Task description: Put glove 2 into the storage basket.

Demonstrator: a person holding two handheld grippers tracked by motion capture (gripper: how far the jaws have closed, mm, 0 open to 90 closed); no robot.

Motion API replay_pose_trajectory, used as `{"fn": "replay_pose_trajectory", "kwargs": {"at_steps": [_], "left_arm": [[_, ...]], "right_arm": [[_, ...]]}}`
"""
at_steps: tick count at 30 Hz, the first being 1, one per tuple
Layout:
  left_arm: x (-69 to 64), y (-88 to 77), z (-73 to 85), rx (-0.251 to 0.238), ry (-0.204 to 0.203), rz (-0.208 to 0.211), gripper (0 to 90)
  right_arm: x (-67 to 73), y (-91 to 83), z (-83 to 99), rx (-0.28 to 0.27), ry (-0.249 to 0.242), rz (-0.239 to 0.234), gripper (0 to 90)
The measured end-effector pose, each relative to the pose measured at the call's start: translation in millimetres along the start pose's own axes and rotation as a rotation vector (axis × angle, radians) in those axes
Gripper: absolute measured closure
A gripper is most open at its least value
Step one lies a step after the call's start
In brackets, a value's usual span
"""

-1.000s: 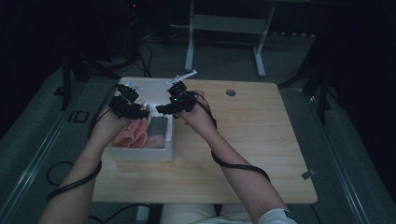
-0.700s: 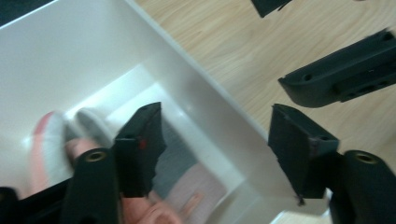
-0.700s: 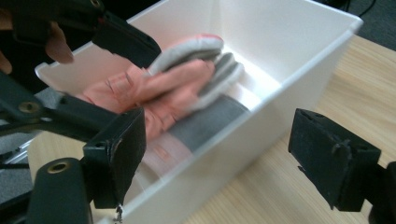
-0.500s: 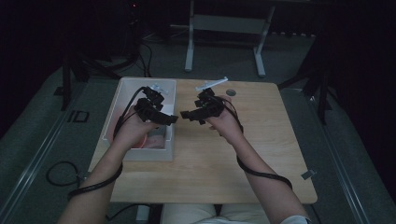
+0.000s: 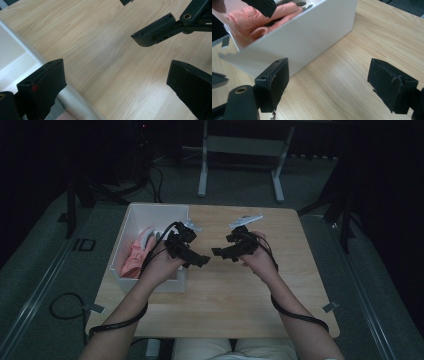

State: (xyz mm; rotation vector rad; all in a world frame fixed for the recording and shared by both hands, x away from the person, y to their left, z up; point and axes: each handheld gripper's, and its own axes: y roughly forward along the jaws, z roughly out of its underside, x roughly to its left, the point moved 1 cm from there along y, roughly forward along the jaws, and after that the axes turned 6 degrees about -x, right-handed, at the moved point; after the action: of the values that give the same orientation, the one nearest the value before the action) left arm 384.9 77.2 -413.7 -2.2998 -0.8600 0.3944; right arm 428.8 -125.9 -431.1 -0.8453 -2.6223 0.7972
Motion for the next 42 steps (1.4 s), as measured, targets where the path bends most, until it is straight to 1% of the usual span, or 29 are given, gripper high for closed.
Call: {"fn": "replay_pose_trajectory", "kwargs": {"at_steps": [1,2,3,4,5,6,7,8,9,10,12,16,18,23,24,25,26,27,28,29,30,31,32,33,34,35,36,37,42], "left_arm": [[-4.5,2.9,-0.4,-0.009,0.006,0.008,1.7],[-4.5,2.9,-0.4,-0.009,0.006,0.008,1.7],[-10.1,6.8,-0.5,-0.018,0.014,0.027,1.7],[-10.1,6.8,-0.5,-0.018,0.014,0.027,1.7],[-17.5,13.1,-0.1,-0.015,0.028,0.042,1.7],[-21.0,15.9,0.4,-0.013,0.034,0.044,1.7],[-25.1,18.5,0.8,-0.011,0.043,0.045,1.7],[-25.1,18.5,0.8,-0.011,0.043,0.045,1.7],[-29.1,20.8,1.2,-0.008,0.055,0.052,1.8],[-36.8,24.9,1.8,-0.012,0.068,0.061,1.8],[-43.2,29.3,2.6,-0.016,0.069,0.081,1.8],[-54.7,37.3,4.8,-0.015,0.088,0.102,1.7],[-59.8,41.6,7.2,-0.016,0.096,0.104,1.8],[-70.5,54.0,16.8,-0.031,0.093,0.132,1.8],[-72.6,56.6,18.9,-0.028,0.099,0.142,1.8],[-72.6,56.6,18.9,-0.028,0.099,0.142,1.8],[-75.4,59.1,21.0,-0.029,0.105,0.147,1.8],[-77.9,61.7,23.3,-0.025,0.111,0.148,1.8],[-81.4,65.8,27.7,-0.026,0.117,0.155,1.8],[-81.4,65.8,27.7,-0.026,0.117,0.155,1.8],[-83.4,69.6,32.6,-0.045,0.113,0.171,1.8],[-83.4,69.6,32.6,-0.045,0.113,0.171,1.8],[-85.4,73.4,37.9,-0.062,0.106,0.165,1.7],[-85.4,73.4,37.9,-0.062,0.106,0.165,1.7],[-86.9,78.0,42.9,-0.061,0.103,0.160,1.8],[-86.9,78.0,42.9,-0.061,0.103,0.160,1.7],[-87.4,80.2,45.2,-0.055,0.103,0.164,1.7],[-88.9,83.7,49.6,-0.053,0.100,0.171,1.8],[-91.5,89.9,57.2,-0.053,0.099,0.176,1.8]], "right_arm": [[-1.6,-2.3,6.0,-0.007,-0.014,-0.002,17.2],[-1.6,-2.3,6.0,-0.007,-0.014,-0.002,17.2],[-2.3,-4.2,12.7,-0.005,-0.029,-0.001,16.9],[-2.3,-4.2,12.7,-0.005,-0.029,-0.001,16.9],[-2.4,-4.9,15.2,-0.003,-0.031,-0.003,16.6],[-4.2,-7.0,23.7,0.000,-0.032,-0.004,16.4],[-5.0,-8.3,27.1,0.002,-0.031,-0.005,16.4],[-5.0,-8.3,27.1,0.002,-0.031,-0.005,16.4],[-6.8,-10.9,34.4,0.006,-0.035,0.000,16.4],[-7.4,-12.3,38.0,0.007,-0.035,-0.002,16.4],[-8.7,-14.8,45.0,0.006,-0.036,-0.002,16.4],[-10.3,-18.6,60.1,0.019,-0.046,0.006,16.4],[-11.4,-19.2,68.2,0.029,-0.047,0.006,16.4],[-15.1,-19.7,86.9,0.053,-0.036,0.011,16.4],[-16.0,-19.8,89.9,0.054,-0.035,0.011,16.4],[-17.0,-19.8,92.6,0.058,-0.032,0.013,16.4],[-17.0,-19.8,92.6,0.058,-0.032,0.013,16.4],[-19.3,-19.3,96.8,0.059,-0.039,0.027,16.4],[-20.6,-19.3,98.7,0.057,-0.040,0.033,16.4],[-20.6,-19.3,98.7,0.057,-0.040,0.033,16.4],[-22.9,-19.5,102.0,0.056,-0.041,0.041,16.4],[-23.8,-19.9,103.9,0.052,-0.044,0.047,16.4],[-24.9,-20.0,106.2,0.049,-0.043,0.048,16.4],[-25.9,-19.9,109.0,0.048,-0.041,0.048,16.4],[-26.6,-19.4,112.0,0.050,-0.041,0.052,16.3],[-26.6,-19.4,112.0,0.050,-0.041,0.052,16.3],[-27.8,-18.3,118.4,0.058,-0.041,0.062,15.9],[-28.4,-17.8,121.6,0.058,-0.036,0.062,15.7],[-30.0,-17.0,134.6,0.061,-0.023,0.064,15.5]]}}
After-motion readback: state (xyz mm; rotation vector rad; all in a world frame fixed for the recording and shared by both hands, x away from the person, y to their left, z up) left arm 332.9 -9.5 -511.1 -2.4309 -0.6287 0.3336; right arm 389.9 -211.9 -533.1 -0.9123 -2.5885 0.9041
